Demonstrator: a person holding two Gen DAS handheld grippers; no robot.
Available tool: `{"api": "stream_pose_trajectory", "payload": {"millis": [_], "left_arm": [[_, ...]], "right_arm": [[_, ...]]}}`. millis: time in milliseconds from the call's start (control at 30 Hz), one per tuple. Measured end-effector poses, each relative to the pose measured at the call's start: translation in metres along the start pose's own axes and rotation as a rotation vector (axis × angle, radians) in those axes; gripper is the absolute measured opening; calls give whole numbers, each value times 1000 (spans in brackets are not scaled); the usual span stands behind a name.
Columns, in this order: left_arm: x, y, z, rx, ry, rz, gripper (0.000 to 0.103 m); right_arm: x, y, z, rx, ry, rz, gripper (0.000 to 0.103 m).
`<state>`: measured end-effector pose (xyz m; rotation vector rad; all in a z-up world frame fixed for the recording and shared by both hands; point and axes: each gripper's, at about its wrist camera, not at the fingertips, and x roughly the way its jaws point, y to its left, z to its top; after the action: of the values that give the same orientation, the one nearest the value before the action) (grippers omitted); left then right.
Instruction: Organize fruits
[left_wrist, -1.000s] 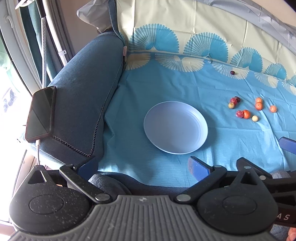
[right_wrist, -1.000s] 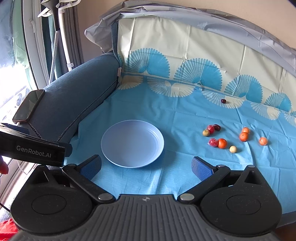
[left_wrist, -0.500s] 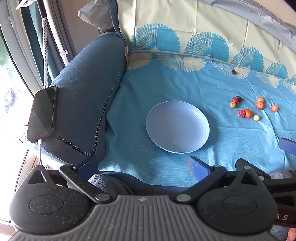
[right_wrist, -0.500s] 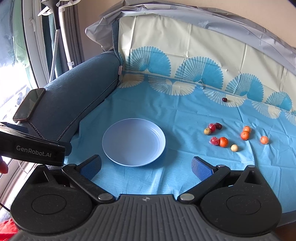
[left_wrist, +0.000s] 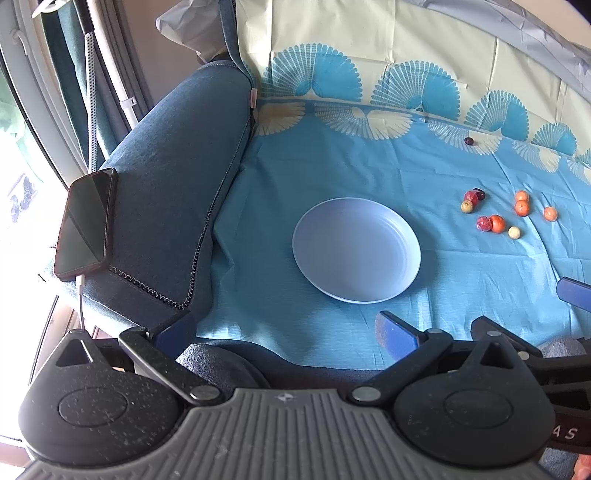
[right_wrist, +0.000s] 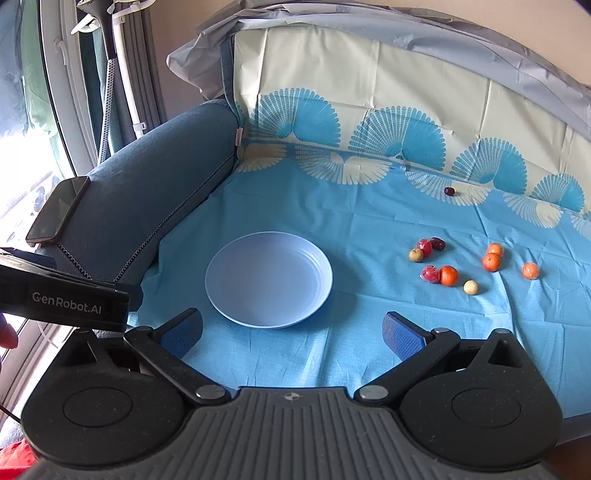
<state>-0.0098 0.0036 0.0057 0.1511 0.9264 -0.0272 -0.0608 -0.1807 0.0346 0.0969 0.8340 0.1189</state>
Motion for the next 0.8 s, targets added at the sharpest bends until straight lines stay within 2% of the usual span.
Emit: {"api": "stream_pose_trajectory", "payload": {"millis": [800], "left_arm": [[3,1,1,2,6,5,103]], "right_arm": [[5,-1,0,4,14,13,103]]}}
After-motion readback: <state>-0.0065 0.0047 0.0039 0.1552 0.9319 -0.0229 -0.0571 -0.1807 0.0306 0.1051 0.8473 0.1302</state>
